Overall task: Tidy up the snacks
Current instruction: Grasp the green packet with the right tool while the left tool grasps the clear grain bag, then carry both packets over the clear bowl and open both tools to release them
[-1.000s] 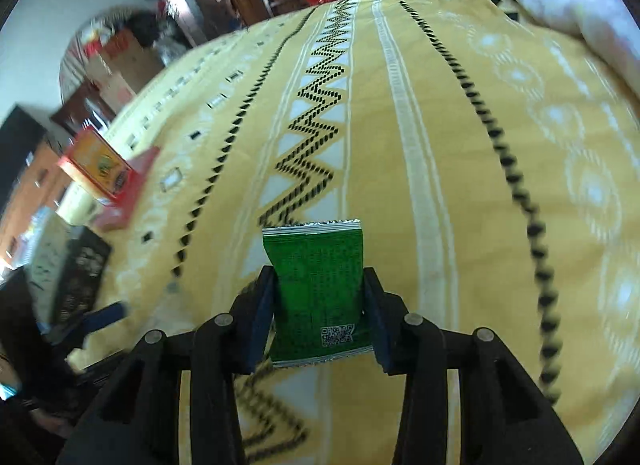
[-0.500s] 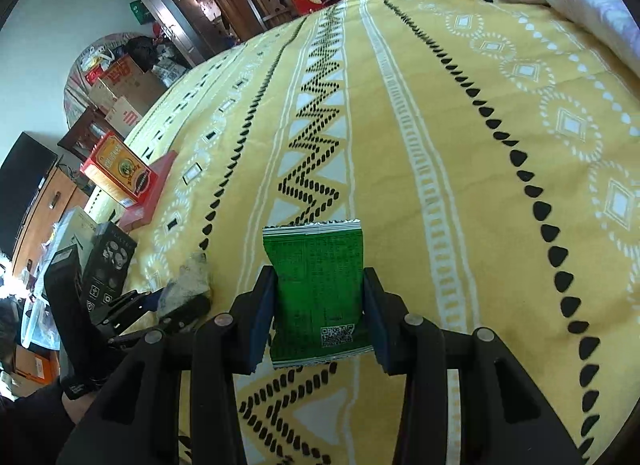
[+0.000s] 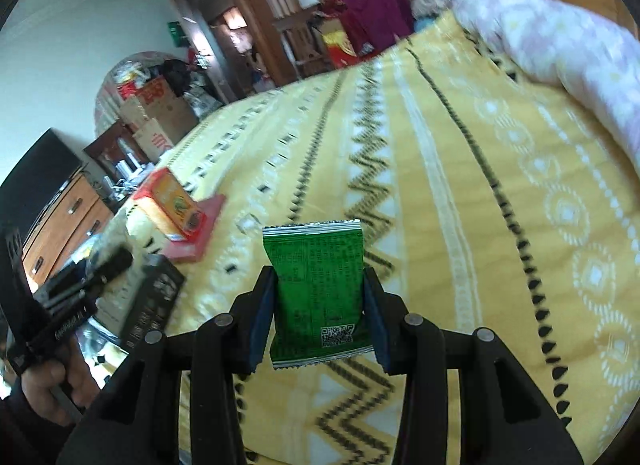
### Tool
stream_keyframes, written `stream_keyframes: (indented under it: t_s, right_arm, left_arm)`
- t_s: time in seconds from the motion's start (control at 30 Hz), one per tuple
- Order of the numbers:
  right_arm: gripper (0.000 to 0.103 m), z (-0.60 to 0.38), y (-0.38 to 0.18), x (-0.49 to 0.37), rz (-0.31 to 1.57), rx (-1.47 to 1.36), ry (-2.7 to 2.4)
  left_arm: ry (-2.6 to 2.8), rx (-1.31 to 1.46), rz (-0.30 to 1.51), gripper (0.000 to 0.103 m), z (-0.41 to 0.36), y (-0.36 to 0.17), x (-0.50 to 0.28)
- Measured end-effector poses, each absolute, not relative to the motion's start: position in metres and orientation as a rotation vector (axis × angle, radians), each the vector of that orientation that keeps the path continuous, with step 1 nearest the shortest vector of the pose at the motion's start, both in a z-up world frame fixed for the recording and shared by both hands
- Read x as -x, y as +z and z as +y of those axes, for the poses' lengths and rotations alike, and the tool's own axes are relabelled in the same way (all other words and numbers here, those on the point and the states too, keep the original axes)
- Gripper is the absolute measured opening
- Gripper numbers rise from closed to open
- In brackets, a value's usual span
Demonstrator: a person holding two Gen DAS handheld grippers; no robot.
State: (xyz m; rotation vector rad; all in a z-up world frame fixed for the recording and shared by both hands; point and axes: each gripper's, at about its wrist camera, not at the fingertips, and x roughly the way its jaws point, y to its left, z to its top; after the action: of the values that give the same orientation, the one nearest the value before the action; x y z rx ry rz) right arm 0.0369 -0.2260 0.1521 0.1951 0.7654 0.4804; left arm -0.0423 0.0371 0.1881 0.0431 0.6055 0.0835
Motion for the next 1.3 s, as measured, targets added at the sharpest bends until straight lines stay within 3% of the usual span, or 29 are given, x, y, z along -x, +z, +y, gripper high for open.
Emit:
stream_keyframes:
  t_s: [0.3,0.67,1.3]
  right_arm:
    - [0.045,-0.124,0.218,-0.028,0.675,-0.082,0.638]
    - [0.045,0.038,0.273,0.001,0.623,0.048,0.882]
    - [0.046,0.245,0.287,0.034,0.711,0.144,1.131]
  left_arm:
    - [0.347,0.008,0.521,0.043,0.145,0.231,0.081]
    - [0.514,0.084,0.467,0.043,0.224,0.248,0.125]
    - [0.682,0.249,0.536,0.043,0.329,0.223,0.162]
